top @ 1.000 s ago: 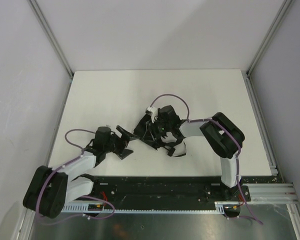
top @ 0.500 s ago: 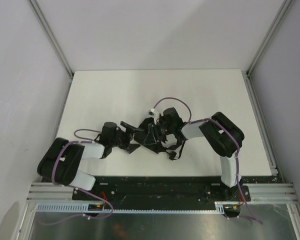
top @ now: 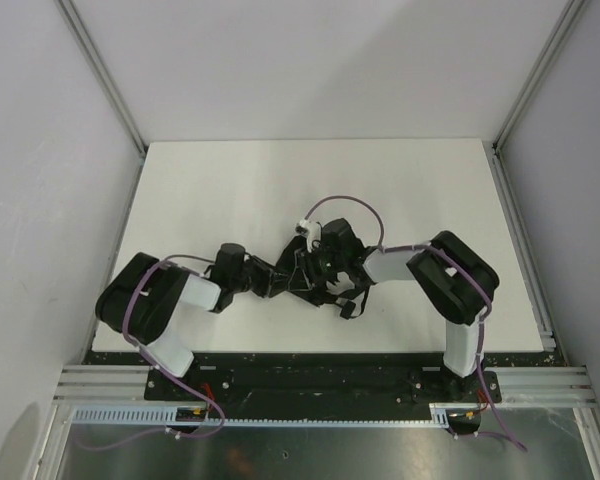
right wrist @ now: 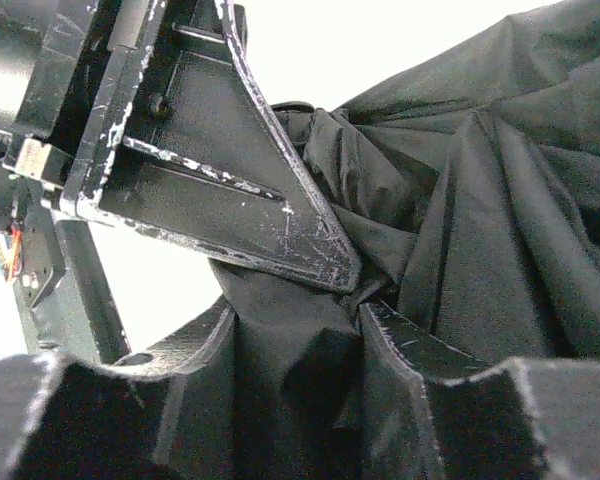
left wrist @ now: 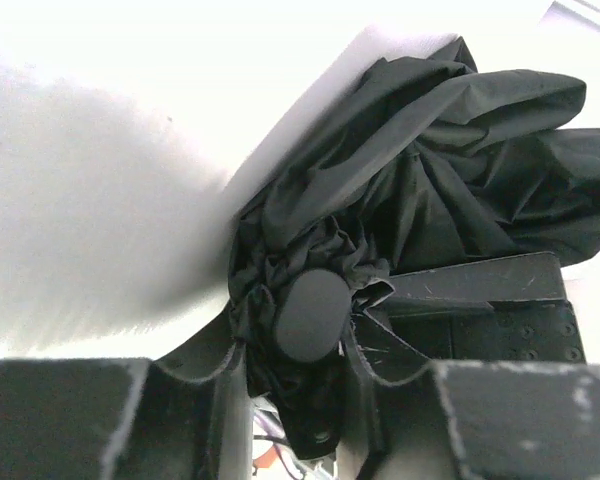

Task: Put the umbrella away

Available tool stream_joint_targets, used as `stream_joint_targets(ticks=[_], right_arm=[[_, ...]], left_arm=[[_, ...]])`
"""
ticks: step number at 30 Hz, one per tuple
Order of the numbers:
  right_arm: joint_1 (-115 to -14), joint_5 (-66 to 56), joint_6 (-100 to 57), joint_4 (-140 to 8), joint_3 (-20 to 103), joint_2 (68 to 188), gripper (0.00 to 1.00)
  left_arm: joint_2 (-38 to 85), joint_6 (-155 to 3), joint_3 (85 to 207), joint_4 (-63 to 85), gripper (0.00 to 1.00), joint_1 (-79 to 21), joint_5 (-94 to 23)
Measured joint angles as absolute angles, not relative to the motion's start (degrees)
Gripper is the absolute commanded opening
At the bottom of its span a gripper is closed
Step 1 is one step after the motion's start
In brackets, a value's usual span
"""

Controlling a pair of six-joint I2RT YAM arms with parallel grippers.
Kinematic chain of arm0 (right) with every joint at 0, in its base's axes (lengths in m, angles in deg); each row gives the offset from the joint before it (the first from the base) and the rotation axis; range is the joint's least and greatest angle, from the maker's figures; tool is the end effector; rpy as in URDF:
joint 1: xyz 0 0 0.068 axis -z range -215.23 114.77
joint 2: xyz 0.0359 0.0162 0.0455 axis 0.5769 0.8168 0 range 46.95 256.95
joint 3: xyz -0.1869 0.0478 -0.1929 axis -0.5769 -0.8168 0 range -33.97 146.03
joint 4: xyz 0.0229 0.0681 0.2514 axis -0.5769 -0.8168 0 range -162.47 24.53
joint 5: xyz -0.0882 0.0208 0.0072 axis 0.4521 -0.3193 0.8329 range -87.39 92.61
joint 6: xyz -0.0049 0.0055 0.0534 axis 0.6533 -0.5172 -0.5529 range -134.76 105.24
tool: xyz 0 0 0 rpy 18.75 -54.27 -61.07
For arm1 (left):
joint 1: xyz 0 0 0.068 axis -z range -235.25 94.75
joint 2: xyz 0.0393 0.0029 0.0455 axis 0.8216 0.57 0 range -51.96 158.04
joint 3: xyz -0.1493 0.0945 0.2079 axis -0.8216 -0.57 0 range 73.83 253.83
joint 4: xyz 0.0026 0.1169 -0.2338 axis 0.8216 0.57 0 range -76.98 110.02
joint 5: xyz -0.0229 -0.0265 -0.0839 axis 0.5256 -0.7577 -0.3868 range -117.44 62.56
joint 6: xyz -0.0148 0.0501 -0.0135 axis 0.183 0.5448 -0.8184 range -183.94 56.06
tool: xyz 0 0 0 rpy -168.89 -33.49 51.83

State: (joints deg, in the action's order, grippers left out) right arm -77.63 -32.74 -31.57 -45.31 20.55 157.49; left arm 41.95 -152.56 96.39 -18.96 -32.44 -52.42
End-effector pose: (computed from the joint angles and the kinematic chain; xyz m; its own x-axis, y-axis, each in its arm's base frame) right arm 0.2687 0.2734 0.1308 -0.6733 -0.2954 -0.6778 -0.7329 0.3880 0.5589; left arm 0.2295 -0.1129 0.0966 -0.6663 -0.7029 0.2491 -0.5687 0.2630 -0.7793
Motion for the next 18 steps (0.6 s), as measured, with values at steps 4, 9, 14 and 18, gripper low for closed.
stream_joint_targets(ticks=[4, 9, 14, 18], right_arm=[[-79.7, -25.5, -33.6, -54.2, 19.1, 150.5, 0.86], [-78.4, -15.8, -39.7, -69.9, 13.9, 129.3, 0.98], [-71.3, -9.4, -48.8, -78.1, 8.2, 113.1, 0.99], [-66.0, -9.4, -60.9, -79.7, -1.6, 106.0, 0.98]], left_arm=[[42.1, -150.0, 96.3, -19.6, 0.0, -31.3, -52.8], [41.8, -146.5, 95.1, -22.9, 0.0, -31.5, -52.4], [39.9, -143.7, 93.0, -28.3, 0.0, -31.7, -51.7], [39.0, -142.4, 90.4, -35.0, 0.0, -31.6, -51.6]])
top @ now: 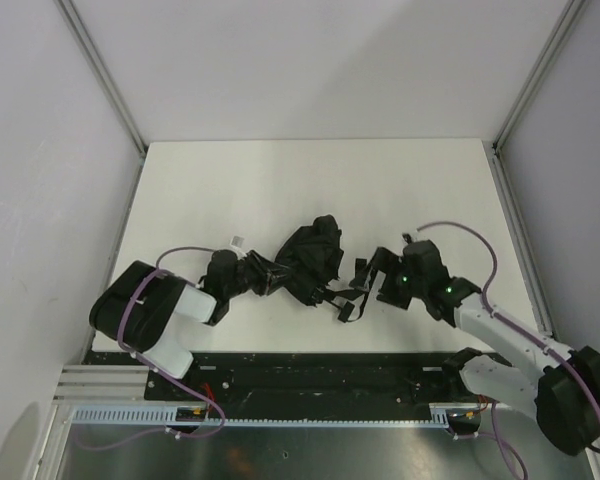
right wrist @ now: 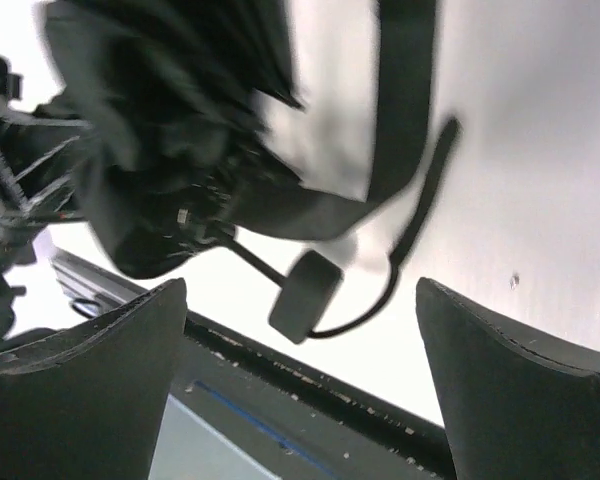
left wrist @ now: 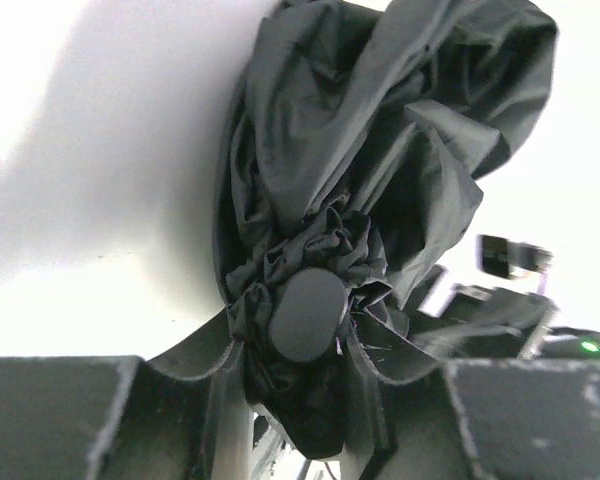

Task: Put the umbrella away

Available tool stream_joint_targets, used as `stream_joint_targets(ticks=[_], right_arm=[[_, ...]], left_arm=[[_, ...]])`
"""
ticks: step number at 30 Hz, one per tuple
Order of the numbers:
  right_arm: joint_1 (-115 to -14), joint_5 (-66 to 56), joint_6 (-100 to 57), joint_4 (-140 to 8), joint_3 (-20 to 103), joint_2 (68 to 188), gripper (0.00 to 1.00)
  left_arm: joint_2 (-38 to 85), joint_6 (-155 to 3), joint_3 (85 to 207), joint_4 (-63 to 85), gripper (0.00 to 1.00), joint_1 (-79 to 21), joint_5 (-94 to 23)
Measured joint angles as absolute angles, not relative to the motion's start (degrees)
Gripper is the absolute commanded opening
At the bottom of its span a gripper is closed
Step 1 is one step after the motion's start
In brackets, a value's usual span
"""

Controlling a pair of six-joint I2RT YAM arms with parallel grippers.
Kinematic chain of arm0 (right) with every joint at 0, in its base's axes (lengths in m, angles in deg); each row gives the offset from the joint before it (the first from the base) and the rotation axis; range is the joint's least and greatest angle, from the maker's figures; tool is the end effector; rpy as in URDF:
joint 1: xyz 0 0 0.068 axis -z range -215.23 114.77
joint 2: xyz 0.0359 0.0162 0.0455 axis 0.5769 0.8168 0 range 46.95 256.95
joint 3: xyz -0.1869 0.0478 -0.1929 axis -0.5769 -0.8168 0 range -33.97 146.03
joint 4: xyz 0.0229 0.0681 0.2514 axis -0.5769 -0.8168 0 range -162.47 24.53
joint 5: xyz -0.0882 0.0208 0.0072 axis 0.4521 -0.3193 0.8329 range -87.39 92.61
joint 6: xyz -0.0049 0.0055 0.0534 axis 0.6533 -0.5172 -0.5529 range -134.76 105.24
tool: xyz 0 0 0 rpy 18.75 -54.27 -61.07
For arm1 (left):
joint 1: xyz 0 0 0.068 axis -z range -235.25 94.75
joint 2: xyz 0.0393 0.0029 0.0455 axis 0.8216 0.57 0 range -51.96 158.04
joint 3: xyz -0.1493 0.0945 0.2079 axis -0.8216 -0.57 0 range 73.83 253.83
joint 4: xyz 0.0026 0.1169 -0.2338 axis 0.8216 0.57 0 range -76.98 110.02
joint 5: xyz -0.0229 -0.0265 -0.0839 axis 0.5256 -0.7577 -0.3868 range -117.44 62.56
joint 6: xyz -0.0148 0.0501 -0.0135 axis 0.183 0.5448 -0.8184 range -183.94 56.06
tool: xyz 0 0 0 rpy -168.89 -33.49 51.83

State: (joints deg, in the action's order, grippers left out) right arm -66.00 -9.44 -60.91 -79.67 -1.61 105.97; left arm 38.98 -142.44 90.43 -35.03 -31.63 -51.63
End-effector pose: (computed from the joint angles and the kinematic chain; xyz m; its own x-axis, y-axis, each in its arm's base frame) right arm 0.1785 0.1151 0.2124 -0.8481 0.3159 -0.4254 -0.0353 0.7674 0.6402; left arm 0.2174 -0.1110 0.1107 -0.7689 -0.6394 -0.0010 -0.2576 0.3112 -0.9148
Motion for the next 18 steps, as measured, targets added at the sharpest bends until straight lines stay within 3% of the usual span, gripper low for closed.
stream_joint_targets(ticks=[6, 11, 18], right_arm=[[-65.9, -12.0, -78.0, -71.3, -14.0, 104.0, 0.89], [-66.5, -14.1, -84.5, -60.9, -14.9, 110.6, 0.87], [-65.1, -12.7, -86.1, -57.4, -14.9, 111.3, 0.88]], left_arm=[[38.7, -142.0, 87.7, -44.9, 0.0, -31.4, -51.7], [40.9, -142.8, 86.7, -54.3, 0.0, -31.1, -52.1], [42.9, -143.4, 85.1, -57.7, 0.0, -30.4, -52.3]])
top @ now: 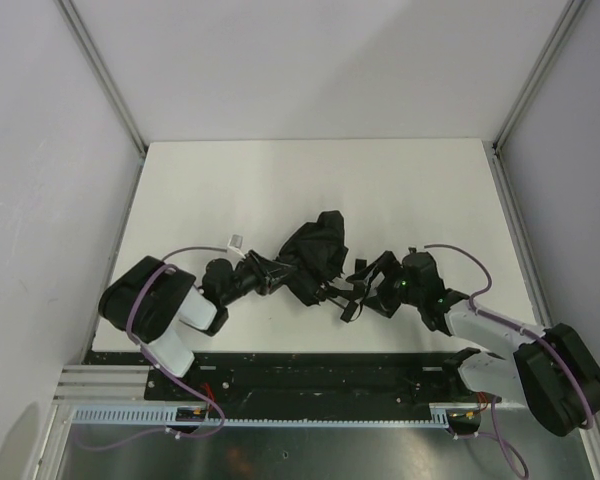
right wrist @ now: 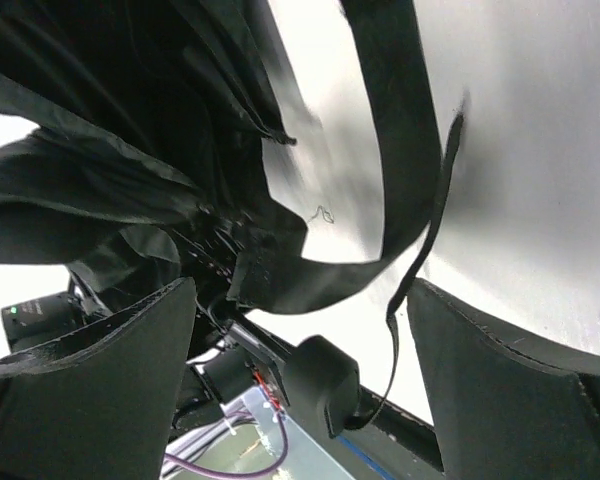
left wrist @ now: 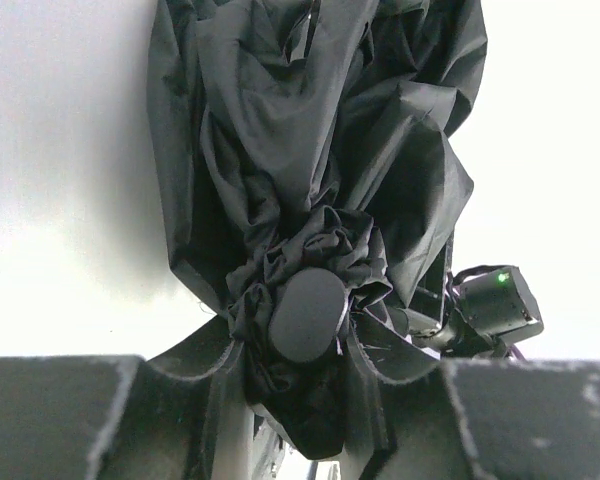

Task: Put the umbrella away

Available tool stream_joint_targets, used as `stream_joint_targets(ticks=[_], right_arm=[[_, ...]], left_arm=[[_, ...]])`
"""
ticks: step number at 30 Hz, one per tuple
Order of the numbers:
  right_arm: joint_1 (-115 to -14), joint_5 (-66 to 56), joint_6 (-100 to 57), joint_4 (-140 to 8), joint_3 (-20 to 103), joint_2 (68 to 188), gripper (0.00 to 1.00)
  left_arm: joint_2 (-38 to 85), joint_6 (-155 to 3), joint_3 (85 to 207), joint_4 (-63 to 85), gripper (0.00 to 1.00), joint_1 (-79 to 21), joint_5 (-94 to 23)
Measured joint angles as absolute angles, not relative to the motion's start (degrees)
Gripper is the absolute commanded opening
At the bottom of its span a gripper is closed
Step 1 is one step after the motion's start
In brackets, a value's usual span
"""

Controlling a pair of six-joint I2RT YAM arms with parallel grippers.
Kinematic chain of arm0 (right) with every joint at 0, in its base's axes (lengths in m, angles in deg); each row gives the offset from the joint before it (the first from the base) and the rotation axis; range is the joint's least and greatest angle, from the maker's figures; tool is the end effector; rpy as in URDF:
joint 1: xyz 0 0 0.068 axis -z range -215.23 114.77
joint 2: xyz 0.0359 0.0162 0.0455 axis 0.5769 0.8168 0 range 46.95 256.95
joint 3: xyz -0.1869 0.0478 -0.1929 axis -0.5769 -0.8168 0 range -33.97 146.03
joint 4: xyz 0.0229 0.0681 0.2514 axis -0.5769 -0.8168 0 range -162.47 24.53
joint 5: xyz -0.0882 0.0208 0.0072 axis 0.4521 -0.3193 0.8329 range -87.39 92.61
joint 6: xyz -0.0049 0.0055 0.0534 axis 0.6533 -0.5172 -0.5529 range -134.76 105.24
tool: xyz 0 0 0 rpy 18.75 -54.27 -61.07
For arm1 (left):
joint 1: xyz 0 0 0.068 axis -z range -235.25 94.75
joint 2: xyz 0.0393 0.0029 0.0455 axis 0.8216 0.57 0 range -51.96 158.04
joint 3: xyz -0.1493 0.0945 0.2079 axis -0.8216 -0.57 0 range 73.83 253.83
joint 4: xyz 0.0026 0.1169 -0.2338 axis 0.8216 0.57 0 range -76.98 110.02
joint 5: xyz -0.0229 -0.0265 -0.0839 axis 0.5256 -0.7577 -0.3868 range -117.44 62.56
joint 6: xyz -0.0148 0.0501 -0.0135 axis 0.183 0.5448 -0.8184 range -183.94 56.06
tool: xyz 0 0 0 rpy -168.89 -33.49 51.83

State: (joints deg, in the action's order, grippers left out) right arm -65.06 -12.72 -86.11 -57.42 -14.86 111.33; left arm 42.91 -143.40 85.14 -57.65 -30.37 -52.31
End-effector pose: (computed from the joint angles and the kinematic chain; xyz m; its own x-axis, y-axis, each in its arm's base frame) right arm 0.1749 0.1113 0.1543 -0.7954 0.5973 -0.1031 0.2853 0.5190 0.8058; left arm 0.2052 -0.1117 0.1162 -0.7779 -0.6225 -0.0862 -0.0610 0.2113 -0.9755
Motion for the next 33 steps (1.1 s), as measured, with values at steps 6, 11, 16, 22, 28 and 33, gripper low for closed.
stream_joint_targets(ticks=[6, 11, 16, 22, 28, 33], right_arm=[[-65.1, -12.8, -88.9, -54.7, -14.9, 114.3, 0.83], [-66.3, -12.9, -91.8, -52.3, -14.9, 118.6, 0.63], [-67.1, -12.8, -94.3, -48.5, -15.4, 120.3, 0.06], [-66.6, -11.3, -93.4, -48.1, -16.9, 115.8, 0.0], [-61.8, -10.7, -86.0, -51.4, -16.9, 103.5, 0.0], [-57.8, -12.3, -82.2, -51.6, -16.5, 101.4, 0.0]], left_arm=[[42.8, -143.3, 85.0, -58.7, 0.0, -29.5, -52.3], [41.7, -142.9, 85.0, -58.8, 0.0, -28.7, -52.3], [38.0, -141.5, 85.0, -58.9, 0.0, -28.5, -52.5], [33.3, -138.7, 85.1, -58.9, 0.0, -28.4, -55.7], [28.4, -135.4, 85.7, -58.9, 0.0, -28.4, -60.1], [24.1, -134.1, 85.9, -58.9, 0.0, -28.4, -65.1]])
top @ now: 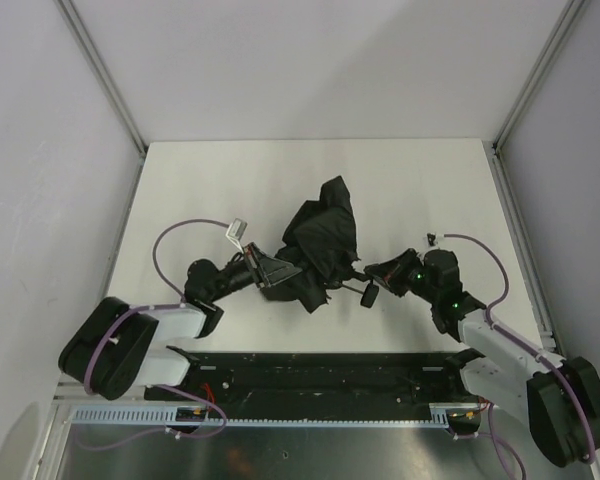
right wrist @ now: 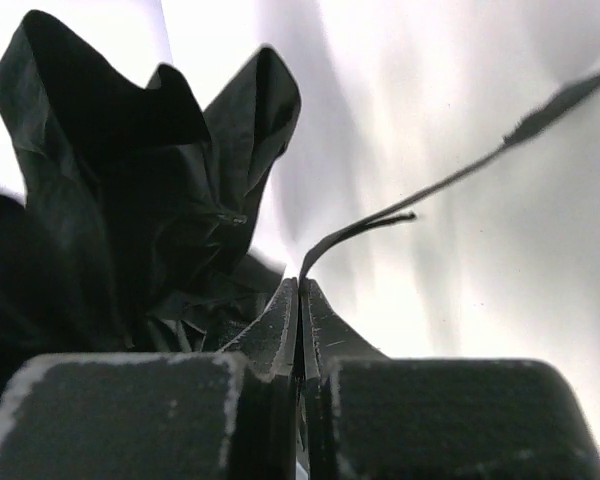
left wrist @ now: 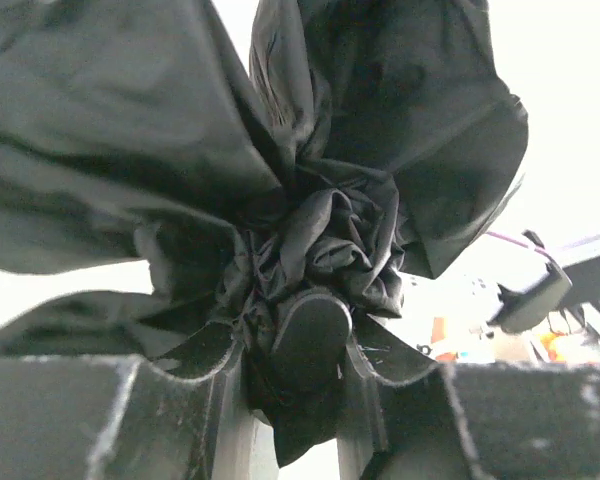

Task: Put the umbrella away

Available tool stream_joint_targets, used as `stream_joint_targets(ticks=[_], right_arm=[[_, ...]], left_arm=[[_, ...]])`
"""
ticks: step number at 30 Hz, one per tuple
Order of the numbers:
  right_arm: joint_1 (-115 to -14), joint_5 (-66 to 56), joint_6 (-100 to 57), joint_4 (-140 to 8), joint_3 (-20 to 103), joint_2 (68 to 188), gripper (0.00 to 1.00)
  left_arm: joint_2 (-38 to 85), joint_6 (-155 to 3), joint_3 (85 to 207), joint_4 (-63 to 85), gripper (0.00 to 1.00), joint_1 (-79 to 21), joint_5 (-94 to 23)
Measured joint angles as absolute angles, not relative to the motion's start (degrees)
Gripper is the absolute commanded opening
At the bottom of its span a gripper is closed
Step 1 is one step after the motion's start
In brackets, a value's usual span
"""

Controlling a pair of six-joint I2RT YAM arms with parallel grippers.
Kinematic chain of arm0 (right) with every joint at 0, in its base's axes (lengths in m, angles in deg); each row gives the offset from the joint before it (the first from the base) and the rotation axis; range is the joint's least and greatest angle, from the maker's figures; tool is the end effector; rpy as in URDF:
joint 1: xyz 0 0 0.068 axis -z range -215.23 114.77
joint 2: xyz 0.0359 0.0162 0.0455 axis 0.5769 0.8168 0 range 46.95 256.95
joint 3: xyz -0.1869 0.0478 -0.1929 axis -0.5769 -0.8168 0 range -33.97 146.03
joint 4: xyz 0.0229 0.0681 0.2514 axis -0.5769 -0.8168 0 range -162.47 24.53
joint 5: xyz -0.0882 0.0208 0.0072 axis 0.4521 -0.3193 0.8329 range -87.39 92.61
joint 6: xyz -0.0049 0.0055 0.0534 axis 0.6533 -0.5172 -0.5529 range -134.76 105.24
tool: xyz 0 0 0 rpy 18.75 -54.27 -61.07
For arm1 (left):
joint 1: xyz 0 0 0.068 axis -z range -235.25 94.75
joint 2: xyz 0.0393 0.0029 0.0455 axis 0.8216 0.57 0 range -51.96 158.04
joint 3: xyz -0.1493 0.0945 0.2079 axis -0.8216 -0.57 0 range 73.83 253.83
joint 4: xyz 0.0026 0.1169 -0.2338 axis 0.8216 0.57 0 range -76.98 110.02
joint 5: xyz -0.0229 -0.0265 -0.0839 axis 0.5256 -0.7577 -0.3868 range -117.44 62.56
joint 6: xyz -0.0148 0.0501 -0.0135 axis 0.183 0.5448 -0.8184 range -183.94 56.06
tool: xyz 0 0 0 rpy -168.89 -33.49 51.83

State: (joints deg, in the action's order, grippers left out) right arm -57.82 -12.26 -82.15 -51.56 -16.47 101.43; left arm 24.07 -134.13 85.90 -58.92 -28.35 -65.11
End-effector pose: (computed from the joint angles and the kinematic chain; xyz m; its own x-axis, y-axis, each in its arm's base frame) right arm 0.1794 0.0847 0.1865 -0.6831 0.6822 -0.2609 0.1073 0.4470 0.8881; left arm 0.1853 -0.1185 0.1901 -0.8026 -0.4279 -0.4156 0.4209 0.0875 -0.9029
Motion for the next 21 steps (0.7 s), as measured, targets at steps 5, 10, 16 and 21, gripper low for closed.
stream_joint_targets(ticks=[5, 10, 16, 21], right_arm=[[-57.3, -16.2, -79.9, -50.2, -16.5, 104.0, 0.0], [-57.3, -18.3, -77.3, -50.3, -14.3, 104.1, 0.0], [-56.0, -17.2, -71.1, -55.5, -8.3, 103.3, 0.0], [-51.8, -15.9, -67.0, -58.8, -4.7, 102.1, 0.0]], left_arm=[[18.7, -133.6, 87.2, -58.4, 0.0, -28.4, -68.0], [14.5, -133.0, 87.7, -58.3, 0.0, -28.4, -68.4], [13.8, -135.0, 88.7, -57.6, 0.0, -28.4, -68.0], [13.5, -139.2, 90.4, -56.6, 0.0, -28.4, -66.3]])
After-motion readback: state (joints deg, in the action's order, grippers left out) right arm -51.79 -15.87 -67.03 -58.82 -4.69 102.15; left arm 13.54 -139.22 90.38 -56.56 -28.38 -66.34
